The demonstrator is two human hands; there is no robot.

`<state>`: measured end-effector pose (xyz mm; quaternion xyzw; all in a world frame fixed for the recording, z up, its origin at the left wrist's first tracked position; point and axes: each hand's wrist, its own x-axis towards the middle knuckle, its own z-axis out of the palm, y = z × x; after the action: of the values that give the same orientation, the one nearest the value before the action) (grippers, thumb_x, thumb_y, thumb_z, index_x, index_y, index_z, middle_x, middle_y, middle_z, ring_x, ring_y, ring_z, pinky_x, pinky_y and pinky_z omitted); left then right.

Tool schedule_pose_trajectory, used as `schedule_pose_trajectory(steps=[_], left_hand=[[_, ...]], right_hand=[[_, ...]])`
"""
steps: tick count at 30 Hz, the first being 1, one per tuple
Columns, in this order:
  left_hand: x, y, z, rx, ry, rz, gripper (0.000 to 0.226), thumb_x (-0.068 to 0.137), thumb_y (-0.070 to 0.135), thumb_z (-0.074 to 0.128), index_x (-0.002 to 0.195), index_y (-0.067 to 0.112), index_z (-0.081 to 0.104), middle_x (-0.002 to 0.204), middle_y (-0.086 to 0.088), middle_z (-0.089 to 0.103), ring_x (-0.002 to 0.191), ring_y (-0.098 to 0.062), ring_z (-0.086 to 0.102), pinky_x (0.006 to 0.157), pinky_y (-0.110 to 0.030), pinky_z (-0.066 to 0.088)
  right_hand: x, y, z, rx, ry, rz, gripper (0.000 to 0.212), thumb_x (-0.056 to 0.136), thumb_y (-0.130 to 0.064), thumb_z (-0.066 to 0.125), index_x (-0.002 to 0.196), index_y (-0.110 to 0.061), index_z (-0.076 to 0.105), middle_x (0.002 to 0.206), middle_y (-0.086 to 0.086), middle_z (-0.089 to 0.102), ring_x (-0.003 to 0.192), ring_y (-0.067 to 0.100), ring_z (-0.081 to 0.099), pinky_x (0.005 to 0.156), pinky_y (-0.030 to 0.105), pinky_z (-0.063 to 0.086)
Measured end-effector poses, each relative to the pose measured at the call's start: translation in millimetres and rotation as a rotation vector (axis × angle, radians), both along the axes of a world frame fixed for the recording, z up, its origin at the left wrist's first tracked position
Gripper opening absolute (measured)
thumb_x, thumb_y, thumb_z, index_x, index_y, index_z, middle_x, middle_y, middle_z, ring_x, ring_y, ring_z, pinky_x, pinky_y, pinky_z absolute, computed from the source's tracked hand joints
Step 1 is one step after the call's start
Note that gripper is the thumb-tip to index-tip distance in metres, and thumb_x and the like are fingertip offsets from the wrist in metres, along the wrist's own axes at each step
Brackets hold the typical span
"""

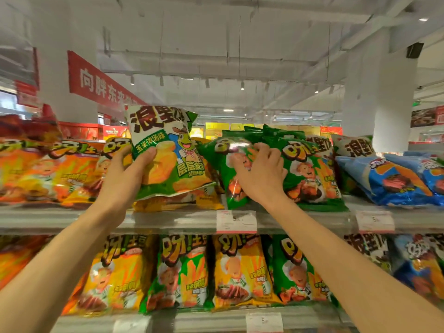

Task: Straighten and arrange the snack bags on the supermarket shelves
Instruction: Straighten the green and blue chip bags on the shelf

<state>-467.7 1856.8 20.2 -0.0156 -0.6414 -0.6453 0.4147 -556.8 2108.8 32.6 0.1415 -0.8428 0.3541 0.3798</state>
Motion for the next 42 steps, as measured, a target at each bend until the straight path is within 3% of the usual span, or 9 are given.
schedule_pose_trajectory(steps=[5,9,17,23,28,32,34,38,42], left_hand=[[3,-3,-2,-0.036,0.005,-0.013,0.069,0.086,0.053,0.074,0.144,0.035,0.042,0.105,0.01,0.07,0.079,-0.007,0.077,0.055,-0.023,0.059],[4,-4,-4,-0.062,0.012,-0.002,0.069,0.085,0.055,0.072,0.145,0.038,0.042,0.101,0.021,0.062,0.077,0.0,0.075,0.052,-0.019,0.057],[5,-4,-3,-0.073,-0.006,-0.016,0.07,0.086,0.056,0.072,0.145,0.036,0.042,0.106,0.014,0.068,0.08,-0.004,0.076,0.055,-0.021,0.059],[5,-7,-7,-0.071,-0.009,0.01,0.071,0.086,0.055,0.071,0.147,0.034,0.042,0.082,0.038,0.057,0.074,0.004,0.073,0.059,-0.025,0.059],[3,3,-5,-0.065,-0.015,-0.036,0.071,0.086,0.056,0.072,0.147,0.035,0.041,0.107,0.016,0.067,0.086,-0.011,0.077,0.073,-0.035,0.061],[-1,27,-2,-0.076,0.02,-0.057,0.063,0.088,0.053,0.071,0.142,0.035,0.044,0.097,0.017,0.072,0.081,-0.001,0.075,0.056,-0.019,0.058],[-3,46,1,-0.075,0.027,-0.097,0.069,0.083,0.057,0.072,0.142,0.034,0.045,0.102,0.015,0.073,0.085,-0.003,0.076,0.061,-0.021,0.06],[-19,98,3,-0.115,0.053,-0.176,0.073,0.08,0.059,0.076,0.142,0.032,0.05,0.118,0.007,0.072,0.098,-0.011,0.075,0.081,-0.035,0.062],[-43,160,6,-0.156,0.052,-0.272,0.067,0.09,0.053,0.071,0.148,0.031,0.045,0.116,0.008,0.071,0.091,-0.003,0.075,0.067,-0.019,0.06]], right_hand=[[-4,4,-2,0.065,-0.153,0.078,0.078,0.098,-0.064,0.042,0.16,-0.023,0.021,0.165,0.015,0.026,0.151,0.035,0.025,0.122,0.056,0.022],[-2,3,1,0.02,-0.128,0.067,0.074,0.099,-0.057,0.049,0.158,-0.02,0.025,0.157,0.014,0.038,0.142,0.035,0.038,0.113,0.054,0.03],[1,-15,-5,-0.209,-0.053,0.091,0.073,0.093,-0.05,0.068,0.146,-0.016,0.031,0.144,0.014,0.035,0.132,0.033,0.041,0.105,0.044,0.04],[-8,10,-7,-0.127,-0.2,0.183,0.057,0.097,-0.058,0.056,0.138,-0.019,0.049,0.135,0.01,0.043,0.123,0.031,0.053,0.108,0.047,0.046],[-2,35,-1,-0.102,-0.238,0.332,0.046,0.104,-0.04,0.055,0.145,-0.02,0.054,0.142,0.002,0.058,0.12,0.019,0.06,0.103,0.036,0.049],[9,56,6,-0.135,-0.14,0.353,0.03,0.103,-0.043,0.054,0.13,-0.031,0.062,0.127,-0.013,0.063,0.118,0.007,0.057,0.09,0.019,0.044],[15,66,10,-0.155,-0.132,0.387,0.023,0.102,-0.047,0.054,0.121,-0.036,0.062,0.116,-0.019,0.064,0.11,0.0,0.059,0.083,0.015,0.041],[22,84,20,-0.204,-0.229,0.509,0.055,0.093,-0.07,0.051,0.133,-0.034,0.06,0.128,-0.015,0.066,0.119,0.008,0.062,0.107,0.039,0.048],[21,108,26,-0.214,-0.308,0.481,0.098,0.062,-0.097,0.046,0.141,-0.039,0.054,0.12,-0.02,0.066,0.11,0.003,0.062,0.087,0.027,0.048]])
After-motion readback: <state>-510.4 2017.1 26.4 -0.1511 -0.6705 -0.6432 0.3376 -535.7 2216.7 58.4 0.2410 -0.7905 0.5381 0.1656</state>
